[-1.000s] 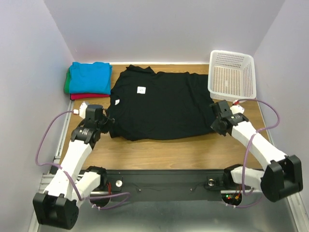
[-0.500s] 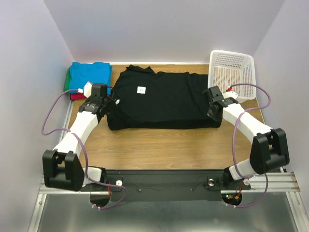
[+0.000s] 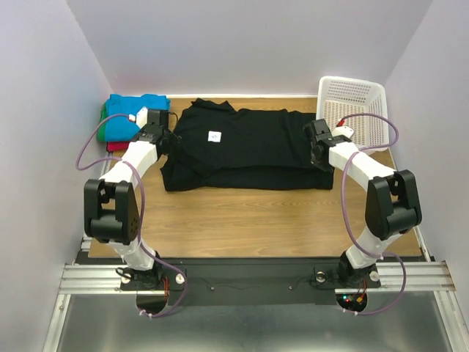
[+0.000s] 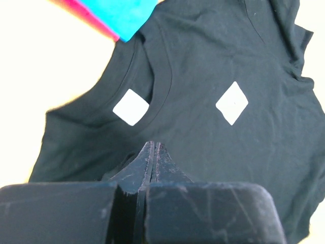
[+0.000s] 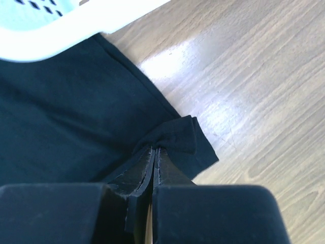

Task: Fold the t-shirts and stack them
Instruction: Fold the tshirt

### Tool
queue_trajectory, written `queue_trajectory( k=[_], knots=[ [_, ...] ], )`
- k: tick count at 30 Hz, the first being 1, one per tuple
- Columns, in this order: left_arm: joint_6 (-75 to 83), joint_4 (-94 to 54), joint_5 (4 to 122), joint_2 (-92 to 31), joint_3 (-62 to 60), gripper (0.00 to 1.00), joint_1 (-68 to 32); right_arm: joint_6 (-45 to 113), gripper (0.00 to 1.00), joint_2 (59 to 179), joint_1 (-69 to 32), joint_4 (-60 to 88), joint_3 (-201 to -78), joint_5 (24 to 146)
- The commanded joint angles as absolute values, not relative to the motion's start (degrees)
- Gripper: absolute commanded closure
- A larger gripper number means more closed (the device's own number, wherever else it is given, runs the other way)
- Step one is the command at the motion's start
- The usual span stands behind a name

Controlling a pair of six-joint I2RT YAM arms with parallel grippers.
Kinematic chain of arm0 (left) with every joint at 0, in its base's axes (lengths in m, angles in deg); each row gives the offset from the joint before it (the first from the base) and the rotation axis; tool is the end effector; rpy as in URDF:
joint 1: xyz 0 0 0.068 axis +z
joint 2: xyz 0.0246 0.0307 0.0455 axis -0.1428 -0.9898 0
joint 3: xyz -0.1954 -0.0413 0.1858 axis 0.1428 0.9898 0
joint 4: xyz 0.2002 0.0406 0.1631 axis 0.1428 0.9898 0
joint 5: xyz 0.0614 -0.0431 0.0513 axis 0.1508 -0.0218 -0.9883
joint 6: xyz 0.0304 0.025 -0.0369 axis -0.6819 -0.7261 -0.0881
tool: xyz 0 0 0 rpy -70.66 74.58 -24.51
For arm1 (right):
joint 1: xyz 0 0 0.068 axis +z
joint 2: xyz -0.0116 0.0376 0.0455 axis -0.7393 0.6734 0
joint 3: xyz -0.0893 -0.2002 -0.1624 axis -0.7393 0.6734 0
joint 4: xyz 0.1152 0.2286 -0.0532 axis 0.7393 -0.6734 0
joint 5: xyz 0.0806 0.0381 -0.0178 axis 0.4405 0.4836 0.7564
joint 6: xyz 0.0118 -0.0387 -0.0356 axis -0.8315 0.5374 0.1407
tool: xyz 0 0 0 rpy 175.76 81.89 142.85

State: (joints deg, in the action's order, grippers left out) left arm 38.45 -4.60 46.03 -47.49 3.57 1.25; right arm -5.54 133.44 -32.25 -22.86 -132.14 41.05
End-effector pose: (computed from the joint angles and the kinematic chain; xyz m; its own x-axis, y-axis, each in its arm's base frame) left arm 0.3623 -0.0388 0.2634 -0.4237 -0.6631 -0.6171 -0.4345 0.7465 -0.5038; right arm 0.3275 0.0683 0.2245 -0.5826 0.4422 -0.6819 0.6518 0.7554 -0.0670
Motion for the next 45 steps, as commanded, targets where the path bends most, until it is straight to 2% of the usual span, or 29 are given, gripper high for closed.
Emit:
queue_trajectory(
  k=[1,8,9,10,11,12,13,15,16,17,18,19,24,27,31,34,45],
  knots=[
    [34.6,-6.09,44.5,-50.18,-1.67,1.0,1.97,-4.83,0.99,135.51,-33.52,-19.98,-134.82,37.59],
    [32.84,-5.99,43.71,-56.33,-6.24,1.0,2.06,-1.94,0.99,138.67,-33.87,-17.61,-137.62,37.59],
    [32.57,-5.3,43.62,-56.95,-6.86,0.96,2.06,-0.97,0.97,139.03,-33.87,-17.43,-137.89,38.55],
    [32.4,-4.77,43.44,-57.65,-7.73,0.96,2.06,0.0,0.97,139.47,-33.96,-17.34,-138.51,38.99],
    [31.35,-4.5,44.05,-58.53,-9.31,0.74,2.06,1.4,0.91,139.73,-33.96,-17.25,-138.77,39.43],
    [30.82,-4.15,44.49,-58.89,-9.93,0.58,2.06,1.85,0.9,139.82,-33.96,-17.08,-138.95,39.96],
    [30.29,-4.15,44.93,-59.15,-10.55,0.3,2.06,2.37,0.88,139.73,-33.96,-17.07,-138.95,41.01],
    [29.15,-3.45,45.81,-58.89,-12.22,0.07,2.06,2.99,0.73,138.6,-33.87,-16.99,-138.17,42.24],
    [28.71,-3.27,46.16,-58.63,-12.57,0.06,2.06,3.08,0.66,137.98,-33.87,-16.81,-137.81,42.77],
    [28.27,-3.18,46.34,-58.1,-12.66,0.05,2.06,3.34,0.51,137.19,-33.87,-16.72,-137.29,43.12],
    [28.0,-3.1,46.95,-56.53,-12.32,0.06,2.06,3.61,0.47,136.49,-33.87,-16.55,-136.76,43.56],
    [27.91,-2.75,47.04,-55.39,-11.71,0.05,1.97,3.7,0.36,134.83,-33.87,-16.55,-135.71,44.79],
    [30.1,-5.36,49.15,-44.32,1.2,0.05,0.83,4.58,0.14,128.15,-33.87,-15.67,-131.4,51.98],
    [30.64,-10.29,54.4,-39.92,10.15,0.05,-0.05,5.71,0.0,125.24,-33.79,-12.09,-127.02,57.7],
    [30.82,-13.29,56.27,-41.57,13.09,0.05,-2.69,8.18,0.0,123.91,-33.61,-5.13,-122.17,73.32],
    [30.2,-13.9,58.03,-46.03,12.47,0.04,-2.78,9.41,0.0,126.63,-33.52,-2.23,-121.11,76.08],
    [30.02,-15.14,57.25,-55.91,15.88,0.05,-1.37,9.94,0.0,135.16,-33.61,0.94,-117.6,69.41]
  ],
)
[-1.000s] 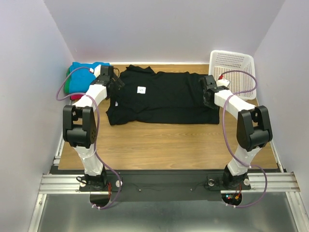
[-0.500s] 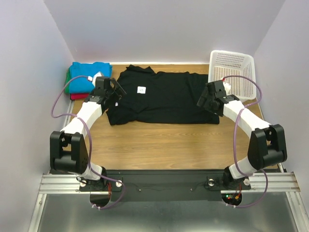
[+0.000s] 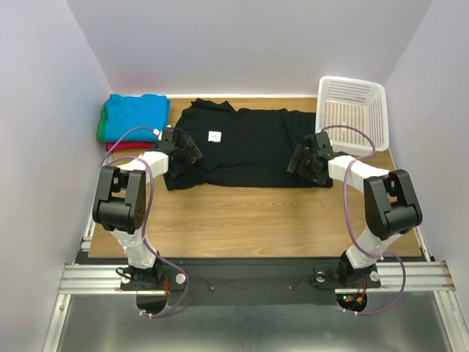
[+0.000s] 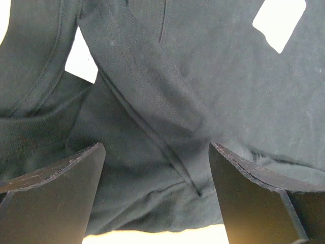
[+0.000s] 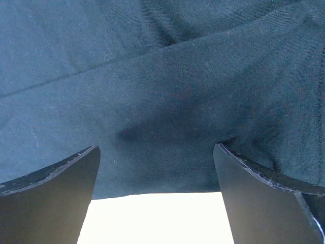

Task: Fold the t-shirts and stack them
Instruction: Fold the tshirt

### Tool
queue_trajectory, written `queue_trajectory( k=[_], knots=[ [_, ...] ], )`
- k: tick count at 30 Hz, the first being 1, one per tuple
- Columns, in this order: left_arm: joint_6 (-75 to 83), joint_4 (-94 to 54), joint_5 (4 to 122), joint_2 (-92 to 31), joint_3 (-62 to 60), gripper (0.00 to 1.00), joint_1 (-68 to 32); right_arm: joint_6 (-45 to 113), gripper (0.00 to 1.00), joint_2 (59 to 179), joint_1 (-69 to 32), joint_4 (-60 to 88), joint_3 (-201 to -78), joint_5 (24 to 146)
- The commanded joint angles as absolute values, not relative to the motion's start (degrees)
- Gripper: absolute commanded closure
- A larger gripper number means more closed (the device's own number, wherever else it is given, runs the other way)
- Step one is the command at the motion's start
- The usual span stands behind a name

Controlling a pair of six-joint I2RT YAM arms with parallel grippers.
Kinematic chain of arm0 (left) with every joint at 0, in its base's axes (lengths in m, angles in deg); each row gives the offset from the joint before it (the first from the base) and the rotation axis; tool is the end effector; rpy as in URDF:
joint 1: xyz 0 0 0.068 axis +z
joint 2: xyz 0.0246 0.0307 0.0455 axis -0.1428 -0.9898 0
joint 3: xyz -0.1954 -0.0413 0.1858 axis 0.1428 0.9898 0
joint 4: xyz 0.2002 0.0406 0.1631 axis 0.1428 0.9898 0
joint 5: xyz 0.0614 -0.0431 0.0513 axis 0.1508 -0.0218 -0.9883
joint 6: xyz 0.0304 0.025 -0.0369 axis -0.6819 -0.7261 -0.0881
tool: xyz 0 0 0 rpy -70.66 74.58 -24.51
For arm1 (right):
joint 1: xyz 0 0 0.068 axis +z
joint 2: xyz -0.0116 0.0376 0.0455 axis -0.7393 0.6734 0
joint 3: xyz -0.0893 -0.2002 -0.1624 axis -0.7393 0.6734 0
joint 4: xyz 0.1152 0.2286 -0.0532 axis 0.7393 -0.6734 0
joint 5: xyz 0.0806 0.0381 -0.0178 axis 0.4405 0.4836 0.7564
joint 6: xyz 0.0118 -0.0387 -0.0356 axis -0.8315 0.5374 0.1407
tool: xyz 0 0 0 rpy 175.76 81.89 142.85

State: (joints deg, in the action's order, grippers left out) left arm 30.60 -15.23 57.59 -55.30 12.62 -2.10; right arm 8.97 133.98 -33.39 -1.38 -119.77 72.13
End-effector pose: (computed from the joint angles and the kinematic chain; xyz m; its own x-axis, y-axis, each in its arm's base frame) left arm 0.3621 -0.0677 0.1805 -0.6699 -0.5034 -0.5458 -0.2513 0.8454 -0.4713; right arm 0.3247 0.0791 0.1727 -0.7889 0.3408 -0.5114 0.2603 0.9391 0.2242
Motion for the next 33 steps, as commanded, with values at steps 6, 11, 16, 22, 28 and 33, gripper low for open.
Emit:
queue_trajectory(
  k=[6,11,16,22,28,33],
  knots=[
    [30.72,-14.35,55.13,-50.47,23.96,0.05,-1.37,5.47,0.0,127.44,-33.52,0.86,-106.29,72.13],
    [33.88,-11.19,52.61,-42.84,32.14,0.05,-1.37,3.17,0.0,115.95,-33.52,-0.02,-96.95,77.05],
    [38.54,-1.44,46.0,-31.31,37.86,0.05,-1.37,0.19,0.0,109.06,-33.52,-5.99,-91.5,77.23],
    [43.29,1.13,46.86,-16.73,41.74,0.01,-1.64,-1.58,0.0,95.98,-33.43,-11.71,-87.89,81.18],
    [42.68,1.21,51.0,-11.61,36.82,0.01,-6.28,0.18,0.0,91.83,-33.44,-13.12,-93.15,83.29],
    [44.87,0.6,51.0,-13.79,34.44,0.01,-14.36,1.32,0.0,91.83,-33.43,-13.12,-96.41,80.75]
  ],
)
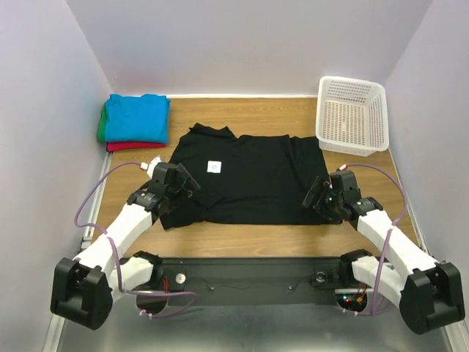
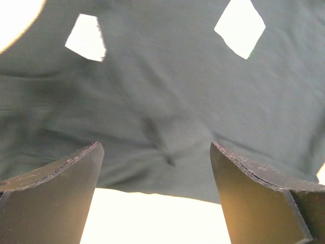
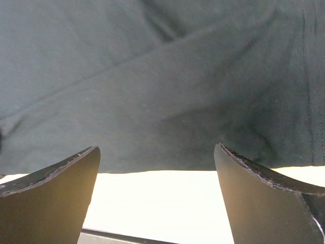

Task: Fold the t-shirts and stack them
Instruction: Fold the tshirt

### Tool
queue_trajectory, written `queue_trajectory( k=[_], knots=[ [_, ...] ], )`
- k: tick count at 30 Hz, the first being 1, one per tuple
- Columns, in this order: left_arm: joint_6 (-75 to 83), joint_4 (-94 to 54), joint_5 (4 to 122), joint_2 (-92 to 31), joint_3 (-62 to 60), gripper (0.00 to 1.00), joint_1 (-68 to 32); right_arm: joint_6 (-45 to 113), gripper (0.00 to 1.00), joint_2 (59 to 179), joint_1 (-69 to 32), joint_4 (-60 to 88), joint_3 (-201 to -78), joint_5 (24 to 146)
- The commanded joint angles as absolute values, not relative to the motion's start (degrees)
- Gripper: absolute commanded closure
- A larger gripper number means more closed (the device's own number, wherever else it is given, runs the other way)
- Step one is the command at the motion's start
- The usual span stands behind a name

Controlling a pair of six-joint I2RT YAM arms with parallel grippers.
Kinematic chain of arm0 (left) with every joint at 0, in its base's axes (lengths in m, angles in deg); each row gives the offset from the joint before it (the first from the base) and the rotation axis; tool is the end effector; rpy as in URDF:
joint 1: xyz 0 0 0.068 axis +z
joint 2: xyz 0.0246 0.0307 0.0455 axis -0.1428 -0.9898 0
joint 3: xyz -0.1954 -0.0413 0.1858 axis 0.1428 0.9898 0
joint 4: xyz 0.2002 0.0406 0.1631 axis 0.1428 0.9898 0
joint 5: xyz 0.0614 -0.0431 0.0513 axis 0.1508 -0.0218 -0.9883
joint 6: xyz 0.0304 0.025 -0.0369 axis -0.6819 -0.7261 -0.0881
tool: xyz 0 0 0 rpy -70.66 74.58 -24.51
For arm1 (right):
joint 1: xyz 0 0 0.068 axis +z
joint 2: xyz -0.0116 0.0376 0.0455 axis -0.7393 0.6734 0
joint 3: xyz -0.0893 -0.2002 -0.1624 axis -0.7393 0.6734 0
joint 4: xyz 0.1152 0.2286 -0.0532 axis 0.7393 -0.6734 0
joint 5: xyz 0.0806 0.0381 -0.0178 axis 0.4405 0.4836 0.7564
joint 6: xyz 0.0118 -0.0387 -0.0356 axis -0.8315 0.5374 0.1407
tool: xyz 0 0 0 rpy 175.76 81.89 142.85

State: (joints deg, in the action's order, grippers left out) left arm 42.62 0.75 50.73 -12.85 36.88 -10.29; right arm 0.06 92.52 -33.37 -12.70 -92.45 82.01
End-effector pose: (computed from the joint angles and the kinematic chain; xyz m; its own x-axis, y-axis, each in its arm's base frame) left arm 0.1990 -0.0640 0.2221 -0.6105 -0.6021 -0.5147 -0.3117 0.7800 -0.5427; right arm 0.1722 0.0467 0.1869 -0.7809 0.4722 -0.4089 0.2887 0.8533 0.4342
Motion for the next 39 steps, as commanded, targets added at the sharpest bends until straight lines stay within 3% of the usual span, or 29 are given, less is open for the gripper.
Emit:
queue_trajectory(
  k=[1,17,39],
  knots=[
    [45.31,-1.49,51.35,-14.41,35.05,0.01,-15.25,1.32,0.0,92.27,-33.52,-13.12,-96.93,80.57],
    [46.11,-9.77,52.58,-30.58,32.25,0.01,-21.67,1.15,0.0,95.7,-33.43,-12.5,-94.83,78.02],
    [37.5,-10.84,48.37,-49.57,10.47,0.02,-21.76,1.76,0.0,95.88,-33.43,-12.42,-94.48,77.93]
  ],
)
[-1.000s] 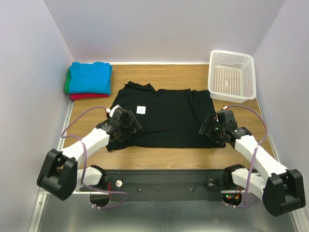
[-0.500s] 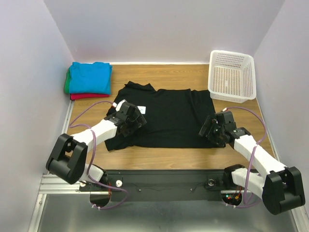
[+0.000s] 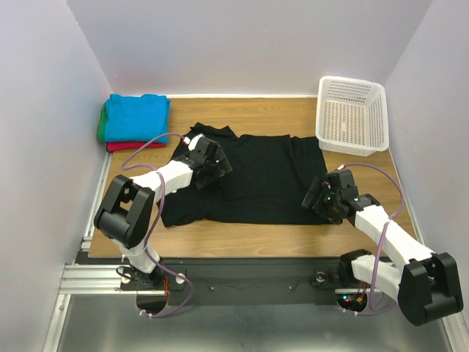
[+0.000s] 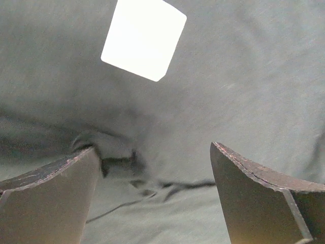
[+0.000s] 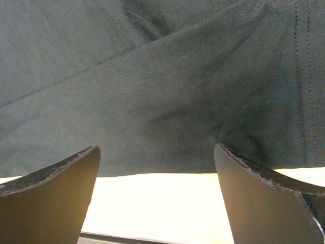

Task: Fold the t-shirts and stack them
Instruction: Fold the tshirt

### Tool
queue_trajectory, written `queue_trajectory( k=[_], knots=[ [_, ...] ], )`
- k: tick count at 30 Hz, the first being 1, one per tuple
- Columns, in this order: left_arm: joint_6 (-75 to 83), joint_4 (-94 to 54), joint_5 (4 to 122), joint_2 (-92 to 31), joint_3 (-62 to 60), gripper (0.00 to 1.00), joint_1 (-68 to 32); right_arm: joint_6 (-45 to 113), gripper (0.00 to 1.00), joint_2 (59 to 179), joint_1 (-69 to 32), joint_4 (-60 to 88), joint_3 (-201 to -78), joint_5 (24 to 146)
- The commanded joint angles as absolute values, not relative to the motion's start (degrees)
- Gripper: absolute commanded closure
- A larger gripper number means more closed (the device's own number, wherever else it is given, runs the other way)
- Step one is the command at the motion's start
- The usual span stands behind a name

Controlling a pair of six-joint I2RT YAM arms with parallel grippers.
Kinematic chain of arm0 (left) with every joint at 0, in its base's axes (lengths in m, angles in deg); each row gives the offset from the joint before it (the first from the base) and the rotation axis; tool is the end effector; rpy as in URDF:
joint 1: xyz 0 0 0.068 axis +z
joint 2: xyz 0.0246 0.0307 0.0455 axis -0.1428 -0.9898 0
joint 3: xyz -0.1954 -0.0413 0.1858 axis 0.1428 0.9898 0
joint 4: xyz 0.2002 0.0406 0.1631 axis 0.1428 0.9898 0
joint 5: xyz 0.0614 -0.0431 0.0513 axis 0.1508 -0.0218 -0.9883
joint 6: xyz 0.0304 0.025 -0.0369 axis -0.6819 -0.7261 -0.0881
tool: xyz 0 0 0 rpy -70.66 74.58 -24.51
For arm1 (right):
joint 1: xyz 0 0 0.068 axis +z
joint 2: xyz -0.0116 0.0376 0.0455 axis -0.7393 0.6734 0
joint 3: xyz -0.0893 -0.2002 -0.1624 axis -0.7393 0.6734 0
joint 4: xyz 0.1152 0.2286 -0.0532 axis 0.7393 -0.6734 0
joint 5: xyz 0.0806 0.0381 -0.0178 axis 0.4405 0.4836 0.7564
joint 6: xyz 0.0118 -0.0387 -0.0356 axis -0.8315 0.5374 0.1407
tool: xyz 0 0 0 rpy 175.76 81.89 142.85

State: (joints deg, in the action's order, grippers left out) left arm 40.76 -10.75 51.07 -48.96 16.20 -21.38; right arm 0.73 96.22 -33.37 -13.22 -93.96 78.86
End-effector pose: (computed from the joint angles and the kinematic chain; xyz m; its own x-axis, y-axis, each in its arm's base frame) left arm 0.2988 -0.1671 0.1926 -0.7532 -0.4276 -0.4998 -0.1603 0.8563 -0.4909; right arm 0.1802 0.0467 0.1839 -0.7839 0.4641 -0.4123 0.3208 0.8715 0.3711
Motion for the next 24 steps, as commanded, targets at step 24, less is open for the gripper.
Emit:
queue_trajectory(
  k=[24],
  knots=[
    [39.16,-14.08,43.97,-29.19,30.3,0.02,-21.76,10.11,0.0,99.03,-33.35,-10.14,-102.92,77.32]
  ],
)
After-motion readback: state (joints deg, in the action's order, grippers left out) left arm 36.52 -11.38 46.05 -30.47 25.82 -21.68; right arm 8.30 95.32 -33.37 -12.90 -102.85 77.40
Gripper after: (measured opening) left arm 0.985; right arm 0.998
